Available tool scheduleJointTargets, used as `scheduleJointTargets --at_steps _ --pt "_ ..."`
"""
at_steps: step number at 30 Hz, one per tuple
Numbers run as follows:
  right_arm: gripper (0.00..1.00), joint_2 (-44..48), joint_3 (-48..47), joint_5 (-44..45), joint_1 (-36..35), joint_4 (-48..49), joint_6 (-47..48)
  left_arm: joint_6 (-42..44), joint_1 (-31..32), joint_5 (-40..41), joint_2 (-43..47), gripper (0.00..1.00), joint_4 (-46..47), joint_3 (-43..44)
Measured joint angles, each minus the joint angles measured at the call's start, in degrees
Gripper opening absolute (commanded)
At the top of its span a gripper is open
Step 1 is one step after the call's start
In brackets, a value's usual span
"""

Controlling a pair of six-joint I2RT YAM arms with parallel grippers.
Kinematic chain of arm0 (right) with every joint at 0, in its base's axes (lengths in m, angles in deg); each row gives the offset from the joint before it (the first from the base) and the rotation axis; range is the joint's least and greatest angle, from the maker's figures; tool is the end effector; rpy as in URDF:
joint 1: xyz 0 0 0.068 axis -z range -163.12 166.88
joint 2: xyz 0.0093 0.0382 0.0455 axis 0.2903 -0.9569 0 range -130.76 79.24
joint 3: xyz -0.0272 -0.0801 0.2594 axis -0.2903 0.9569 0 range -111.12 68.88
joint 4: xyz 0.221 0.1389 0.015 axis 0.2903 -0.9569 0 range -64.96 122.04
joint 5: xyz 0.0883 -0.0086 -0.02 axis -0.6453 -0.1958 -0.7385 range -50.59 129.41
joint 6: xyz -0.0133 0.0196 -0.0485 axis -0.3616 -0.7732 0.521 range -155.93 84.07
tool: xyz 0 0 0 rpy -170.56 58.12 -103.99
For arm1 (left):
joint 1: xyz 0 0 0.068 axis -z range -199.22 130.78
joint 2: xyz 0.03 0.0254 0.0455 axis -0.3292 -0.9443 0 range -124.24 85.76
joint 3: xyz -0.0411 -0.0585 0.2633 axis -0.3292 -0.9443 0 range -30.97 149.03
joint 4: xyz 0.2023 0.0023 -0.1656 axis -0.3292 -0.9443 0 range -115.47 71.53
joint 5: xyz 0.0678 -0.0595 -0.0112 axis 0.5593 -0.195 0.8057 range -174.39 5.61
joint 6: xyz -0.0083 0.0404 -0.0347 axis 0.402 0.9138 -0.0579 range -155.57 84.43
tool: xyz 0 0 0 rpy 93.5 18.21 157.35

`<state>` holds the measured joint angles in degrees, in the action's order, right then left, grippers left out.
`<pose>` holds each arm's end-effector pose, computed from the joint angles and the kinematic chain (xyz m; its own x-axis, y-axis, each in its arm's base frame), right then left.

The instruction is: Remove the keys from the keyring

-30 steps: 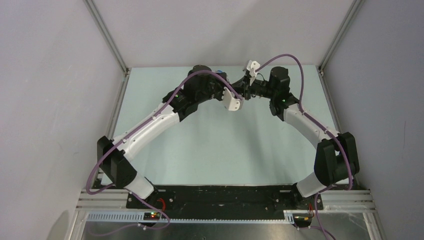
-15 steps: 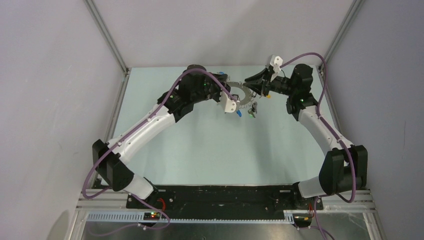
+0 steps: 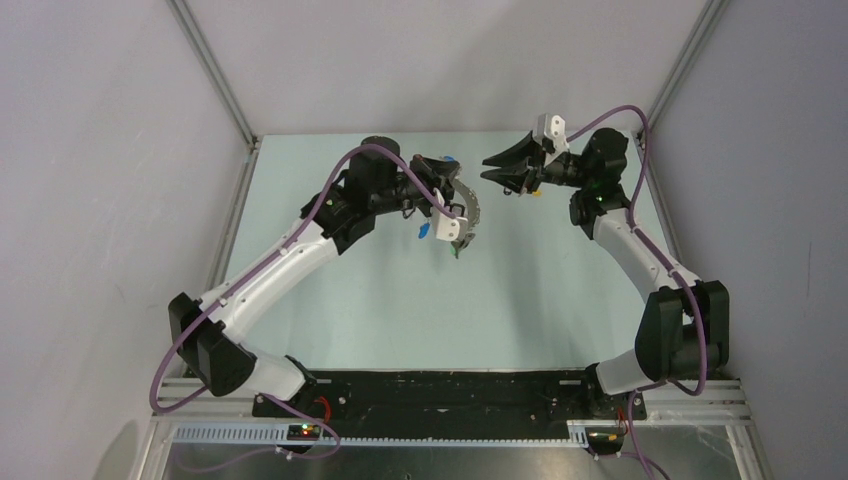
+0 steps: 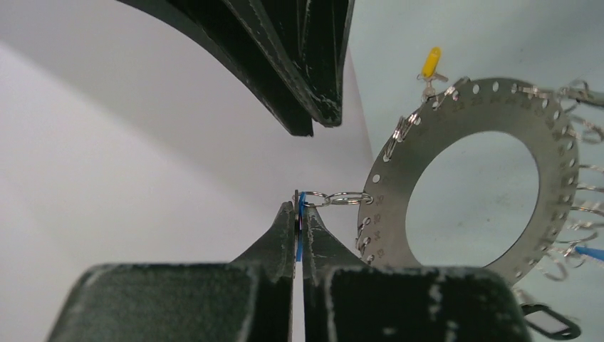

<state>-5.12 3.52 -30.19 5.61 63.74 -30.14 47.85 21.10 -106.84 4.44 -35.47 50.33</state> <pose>0.3167 0.0971 0.3722 0.3118 0.0262 -0.9498 -0.9382 0.1667 -0.3033 0.2407 -0.2222 0.4031 0.8450 0.4870 -0.2206 0.3222 -0.1346 0.9371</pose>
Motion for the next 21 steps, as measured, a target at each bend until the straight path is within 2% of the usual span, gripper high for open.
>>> scheduleJointTargets --at_steps 8,13,21 --pt "0.34 -1.01 0.02 -4.92 -2.12 3.37 -1.2 -0.04 0.0 -3.28 0.02 0.0 -0.02 0.0" --pt "0.35 -4.28 0.04 -6.4 -2.49 13.79 -9.01 -0.46 0.07 -4.98 0.22 0.0 -0.02 0.0" --pt "0.4 -9.92 0.11 -8.0 -2.47 35.26 -27.19 -0.48 0.07 -5.27 1.4 0.0 0.0 0.0"
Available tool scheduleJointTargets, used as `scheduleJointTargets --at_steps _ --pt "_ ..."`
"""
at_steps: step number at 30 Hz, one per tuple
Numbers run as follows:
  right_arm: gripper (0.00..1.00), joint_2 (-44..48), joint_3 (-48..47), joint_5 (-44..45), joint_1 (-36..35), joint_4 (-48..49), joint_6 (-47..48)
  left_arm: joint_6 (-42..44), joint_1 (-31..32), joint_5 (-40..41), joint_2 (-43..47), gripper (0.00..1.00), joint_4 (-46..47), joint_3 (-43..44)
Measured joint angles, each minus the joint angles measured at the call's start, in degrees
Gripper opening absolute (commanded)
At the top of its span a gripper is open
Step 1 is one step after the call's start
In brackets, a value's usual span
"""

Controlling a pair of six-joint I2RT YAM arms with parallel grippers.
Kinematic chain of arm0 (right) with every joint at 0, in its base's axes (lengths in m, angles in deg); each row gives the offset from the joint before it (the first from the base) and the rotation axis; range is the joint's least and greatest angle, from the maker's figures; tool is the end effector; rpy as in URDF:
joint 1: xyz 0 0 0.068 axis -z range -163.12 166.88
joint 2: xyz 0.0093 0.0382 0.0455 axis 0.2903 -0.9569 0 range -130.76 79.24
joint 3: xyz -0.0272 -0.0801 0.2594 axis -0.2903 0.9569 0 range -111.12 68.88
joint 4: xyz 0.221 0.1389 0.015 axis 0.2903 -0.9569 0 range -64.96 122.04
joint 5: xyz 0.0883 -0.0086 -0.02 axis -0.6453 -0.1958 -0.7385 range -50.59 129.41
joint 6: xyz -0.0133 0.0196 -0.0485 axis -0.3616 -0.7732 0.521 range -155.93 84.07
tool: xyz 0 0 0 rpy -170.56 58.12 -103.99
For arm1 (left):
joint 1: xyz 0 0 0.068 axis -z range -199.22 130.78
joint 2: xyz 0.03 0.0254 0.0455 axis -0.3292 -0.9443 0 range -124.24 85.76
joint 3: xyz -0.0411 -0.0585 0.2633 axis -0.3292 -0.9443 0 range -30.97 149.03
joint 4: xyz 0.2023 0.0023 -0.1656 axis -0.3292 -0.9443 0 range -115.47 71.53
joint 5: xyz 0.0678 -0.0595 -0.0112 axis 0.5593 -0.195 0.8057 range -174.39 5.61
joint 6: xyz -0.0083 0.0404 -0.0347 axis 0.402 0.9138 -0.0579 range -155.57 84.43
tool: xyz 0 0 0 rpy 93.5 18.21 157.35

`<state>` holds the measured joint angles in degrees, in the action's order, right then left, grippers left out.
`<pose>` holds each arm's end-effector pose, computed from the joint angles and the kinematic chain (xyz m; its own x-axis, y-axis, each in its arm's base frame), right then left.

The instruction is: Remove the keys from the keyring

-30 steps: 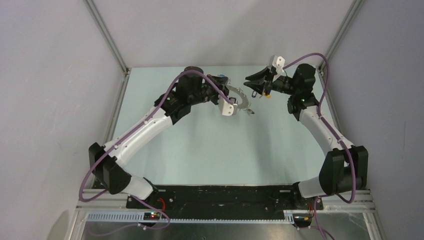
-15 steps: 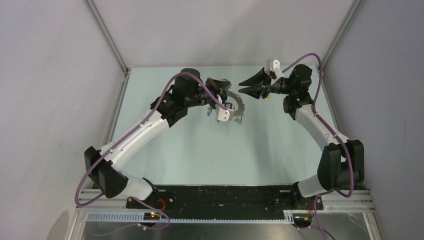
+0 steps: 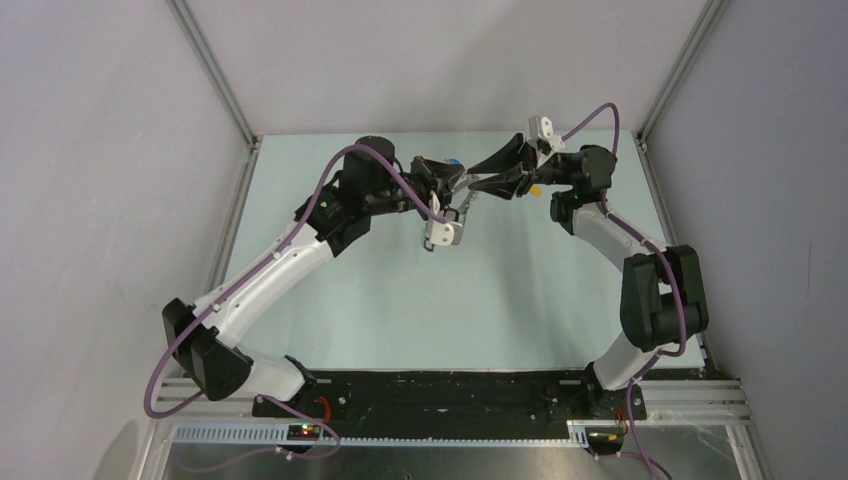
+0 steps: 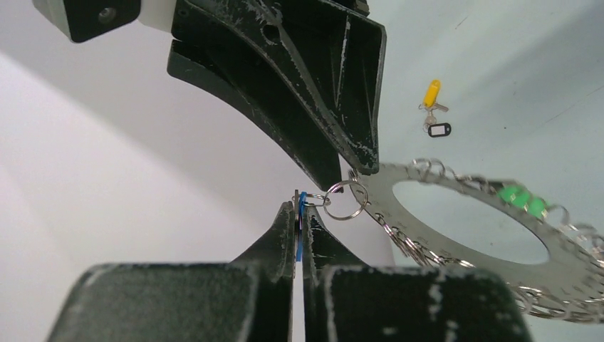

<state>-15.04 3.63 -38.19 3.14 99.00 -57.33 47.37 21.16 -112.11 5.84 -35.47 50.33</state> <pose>0.3293 0.1163 0.3606 0.2642 0.1452 -0.9535 -0.9621 -0.0293 -0.2711 0.2321 -0.2192 0.4109 0.8826 0.4027 -0.2427 0.3161 -0.1260 0.9403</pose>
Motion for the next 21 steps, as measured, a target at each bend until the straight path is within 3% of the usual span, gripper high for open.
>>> scheduleJointTargets --at_steps 9,17,21 --pt "0.41 -1.29 -0.02 -1.31 -0.02 8.5 -8.61 0.02 0.13 -0.04 0.37 0.0 -0.02 0.0" --pt "0.44 -1.29 -0.02 -0.55 -0.2 8.26 -9.42 0.07 0.26 0.09 0.37 0.0 -0.02 0.0" --pt "0.45 -0.13 1.46 2.64 -0.81 4.44 -5.51 0.09 0.37 0.57 0.37 0.0 -0.02 0.0"
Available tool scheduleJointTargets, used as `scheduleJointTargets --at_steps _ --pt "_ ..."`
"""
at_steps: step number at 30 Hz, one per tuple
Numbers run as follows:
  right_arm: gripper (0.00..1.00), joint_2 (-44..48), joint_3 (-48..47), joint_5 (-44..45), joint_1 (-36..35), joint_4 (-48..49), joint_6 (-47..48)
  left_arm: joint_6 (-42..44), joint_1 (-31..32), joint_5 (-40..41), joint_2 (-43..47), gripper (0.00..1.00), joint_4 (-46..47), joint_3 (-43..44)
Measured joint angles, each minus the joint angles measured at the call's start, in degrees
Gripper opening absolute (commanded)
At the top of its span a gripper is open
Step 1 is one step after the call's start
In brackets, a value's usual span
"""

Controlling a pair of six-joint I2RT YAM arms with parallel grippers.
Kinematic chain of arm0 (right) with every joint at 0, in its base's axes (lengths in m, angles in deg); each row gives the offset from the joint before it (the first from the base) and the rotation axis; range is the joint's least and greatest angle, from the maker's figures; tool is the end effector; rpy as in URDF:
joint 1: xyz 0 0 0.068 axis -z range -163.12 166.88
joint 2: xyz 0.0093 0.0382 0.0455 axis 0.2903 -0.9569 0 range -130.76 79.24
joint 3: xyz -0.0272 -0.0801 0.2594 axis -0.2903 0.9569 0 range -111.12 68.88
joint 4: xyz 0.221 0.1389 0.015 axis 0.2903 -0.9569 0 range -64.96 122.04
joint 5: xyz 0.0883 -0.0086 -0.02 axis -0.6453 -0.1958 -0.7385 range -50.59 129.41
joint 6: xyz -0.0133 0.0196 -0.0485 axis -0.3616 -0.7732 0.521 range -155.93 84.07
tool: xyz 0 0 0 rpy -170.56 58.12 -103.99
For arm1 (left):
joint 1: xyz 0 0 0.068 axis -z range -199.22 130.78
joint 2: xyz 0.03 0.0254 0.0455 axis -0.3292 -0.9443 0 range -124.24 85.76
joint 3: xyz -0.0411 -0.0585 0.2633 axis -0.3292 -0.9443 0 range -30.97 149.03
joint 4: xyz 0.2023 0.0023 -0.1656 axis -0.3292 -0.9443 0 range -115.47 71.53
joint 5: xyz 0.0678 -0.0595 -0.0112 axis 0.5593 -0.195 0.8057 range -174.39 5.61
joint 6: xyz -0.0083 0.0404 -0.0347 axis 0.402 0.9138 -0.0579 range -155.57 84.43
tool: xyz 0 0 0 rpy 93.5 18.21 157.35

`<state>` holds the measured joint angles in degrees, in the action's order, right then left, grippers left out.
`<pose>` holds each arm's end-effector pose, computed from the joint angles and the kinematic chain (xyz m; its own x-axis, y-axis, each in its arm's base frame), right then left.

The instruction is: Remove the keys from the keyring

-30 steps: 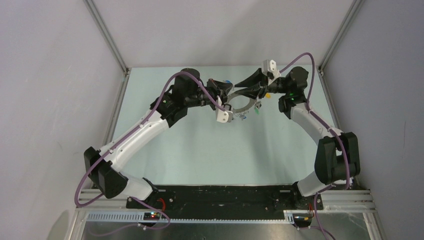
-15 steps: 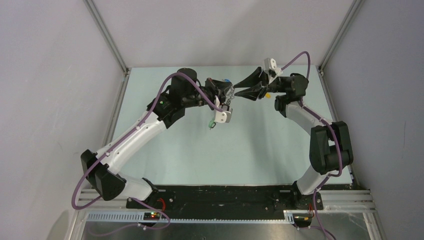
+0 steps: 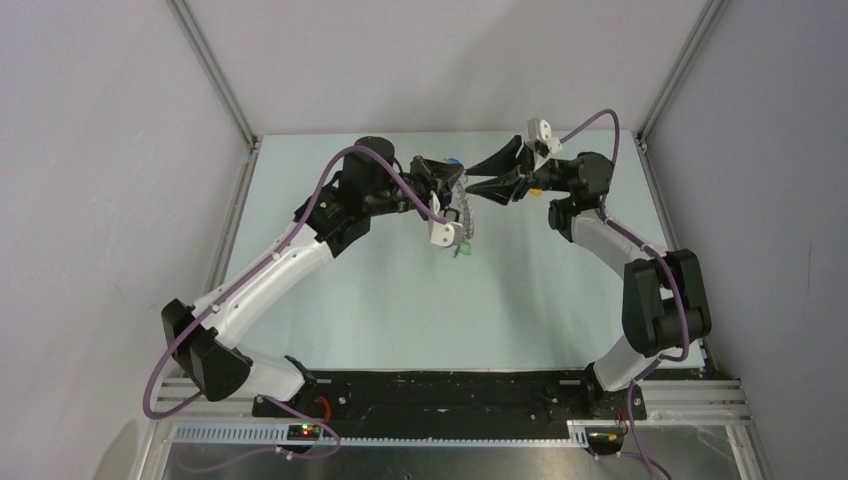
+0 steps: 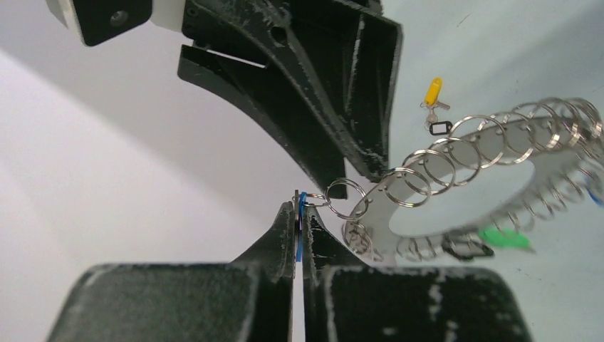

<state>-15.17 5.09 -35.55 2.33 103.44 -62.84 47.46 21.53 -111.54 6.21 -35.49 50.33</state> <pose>0.3251 0.1199 0.3580 0.2138 0.1768 -0.9607 -0.9755 -0.0140 -0.2197 0.2295 -0.2193 0.4128 0.8833 0.4048 -0.2364 0.3091 -0.1238 0.9429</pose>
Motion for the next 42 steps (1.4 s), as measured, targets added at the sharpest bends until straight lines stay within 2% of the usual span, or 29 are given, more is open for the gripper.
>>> scheduleJointTargets --at_steps 9,17,22,27,32,36,42 --pt "0.45 9.44 5.31 9.33 -1.29 -18.01 16.61 0.02 0.0 1.6 0.24 0.0 0.0 0.0" --pt "0.45 15.93 6.84 17.16 -2.54 -30.32 25.66 -0.68 0.46 3.82 0.52 0.0 0.04 -0.13" --pt "0.45 18.84 7.61 22.27 -3.23 -35.67 28.09 -4.66 2.36 10.19 0.94 0.0 0.04 -0.7" --pt "0.45 19.76 7.72 25.68 -3.28 -41.03 29.33 -14.32 7.17 24.3 2.45 0.0 0.11 -2.43" --pt "0.44 21.09 7.78 28.74 -3.82 -45.86 29.55 -31.98 10.14 39.26 3.85 0.0 -2.16 -2.12" --pt "0.44 23.58 8.59 30.75 -4.61 -48.57 29.62 -47.5 10.73 46.84 2.75 0.04 -13.51 5.16" --pt "0.45 27.91 10.38 32.41 -8.02 -51.98 32.06 -66.12 10.95 47.91 -5.49 0.01 -35.26 23.91"
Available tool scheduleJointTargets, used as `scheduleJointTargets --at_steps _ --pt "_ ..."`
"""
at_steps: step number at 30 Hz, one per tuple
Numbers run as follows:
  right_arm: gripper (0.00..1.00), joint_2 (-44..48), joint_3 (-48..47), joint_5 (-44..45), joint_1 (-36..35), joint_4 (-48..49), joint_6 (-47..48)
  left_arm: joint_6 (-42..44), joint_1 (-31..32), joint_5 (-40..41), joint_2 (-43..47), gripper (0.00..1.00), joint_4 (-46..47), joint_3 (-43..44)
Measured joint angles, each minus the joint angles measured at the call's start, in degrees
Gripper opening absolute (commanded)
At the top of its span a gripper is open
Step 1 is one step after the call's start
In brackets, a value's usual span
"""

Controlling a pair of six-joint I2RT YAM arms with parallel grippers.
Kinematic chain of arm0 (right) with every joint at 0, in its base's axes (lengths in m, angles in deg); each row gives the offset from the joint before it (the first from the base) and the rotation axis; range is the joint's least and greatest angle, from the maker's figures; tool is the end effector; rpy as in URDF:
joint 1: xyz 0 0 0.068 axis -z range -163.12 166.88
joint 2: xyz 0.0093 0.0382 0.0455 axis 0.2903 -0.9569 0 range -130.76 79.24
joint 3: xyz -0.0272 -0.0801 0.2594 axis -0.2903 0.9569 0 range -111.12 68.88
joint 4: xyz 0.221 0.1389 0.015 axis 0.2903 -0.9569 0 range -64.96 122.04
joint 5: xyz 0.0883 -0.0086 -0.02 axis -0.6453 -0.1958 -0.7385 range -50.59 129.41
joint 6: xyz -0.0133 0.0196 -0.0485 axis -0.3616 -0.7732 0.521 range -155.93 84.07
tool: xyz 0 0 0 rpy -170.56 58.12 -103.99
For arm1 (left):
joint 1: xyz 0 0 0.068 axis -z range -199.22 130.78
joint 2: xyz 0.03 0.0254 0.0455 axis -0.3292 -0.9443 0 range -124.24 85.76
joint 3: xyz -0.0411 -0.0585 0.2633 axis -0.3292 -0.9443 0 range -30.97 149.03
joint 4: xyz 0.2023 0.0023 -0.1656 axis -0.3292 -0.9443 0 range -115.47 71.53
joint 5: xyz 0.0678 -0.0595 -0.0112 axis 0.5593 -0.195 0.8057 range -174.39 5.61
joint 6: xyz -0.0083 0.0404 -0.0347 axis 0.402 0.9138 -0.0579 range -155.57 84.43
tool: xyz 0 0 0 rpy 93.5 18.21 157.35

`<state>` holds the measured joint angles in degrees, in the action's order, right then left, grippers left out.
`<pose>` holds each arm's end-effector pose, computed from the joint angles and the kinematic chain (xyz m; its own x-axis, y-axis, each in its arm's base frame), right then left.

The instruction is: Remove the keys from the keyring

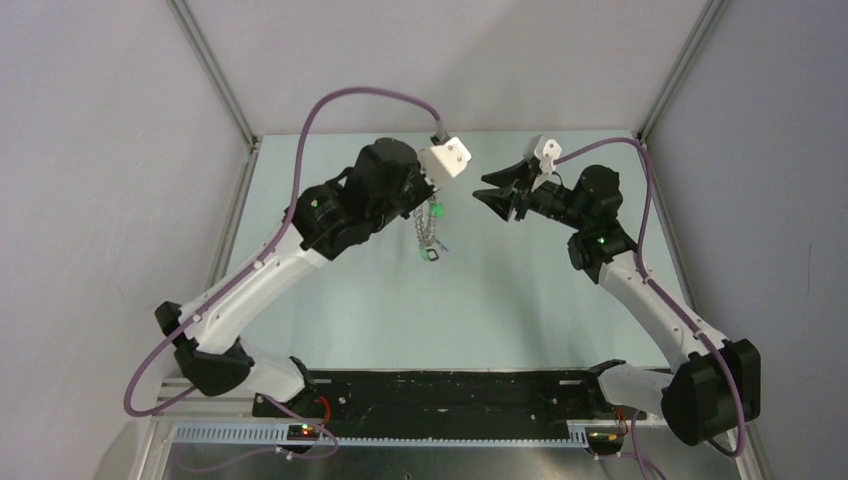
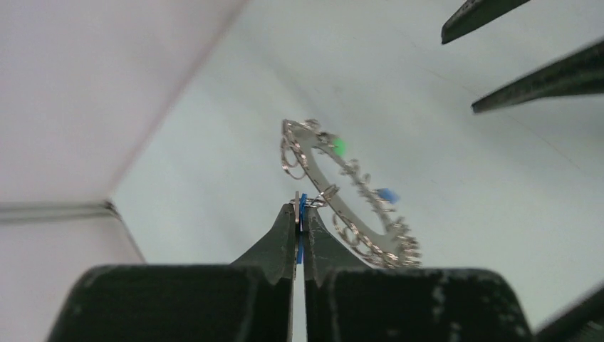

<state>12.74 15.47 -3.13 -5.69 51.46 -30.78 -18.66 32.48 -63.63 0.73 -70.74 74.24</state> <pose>0.2370 0.1246 0.3697 0.1824 0.0042 -0.9832 -0.8905 0.4246 -0.1634 0.1941 -0.2255 0.4604 -0.1558 0.6360 -0.7558 0.6199 0.6587 0.4265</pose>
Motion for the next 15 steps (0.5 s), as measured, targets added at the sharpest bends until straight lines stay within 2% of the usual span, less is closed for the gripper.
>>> scheduleJointTargets --at_steps 3,8,15 --pt "0.44 1.11 0.15 0.61 -2.29 -1.66 1.55 -6.73 0.0 -2.16 -4.22 0.0 -8.33 4.46" --pt "0.44 1.88 1.38 1.97 -3.5 -2.93 2.71 -16.92 -0.59 -10.99 -9.33 0.0 -19.39 5.62" --pt "0.43 5.46 3.74 5.22 -3.98 -6.38 3.06 -30.69 -5.6 -29.29 -9.4 0.0 -21.64 5.11"
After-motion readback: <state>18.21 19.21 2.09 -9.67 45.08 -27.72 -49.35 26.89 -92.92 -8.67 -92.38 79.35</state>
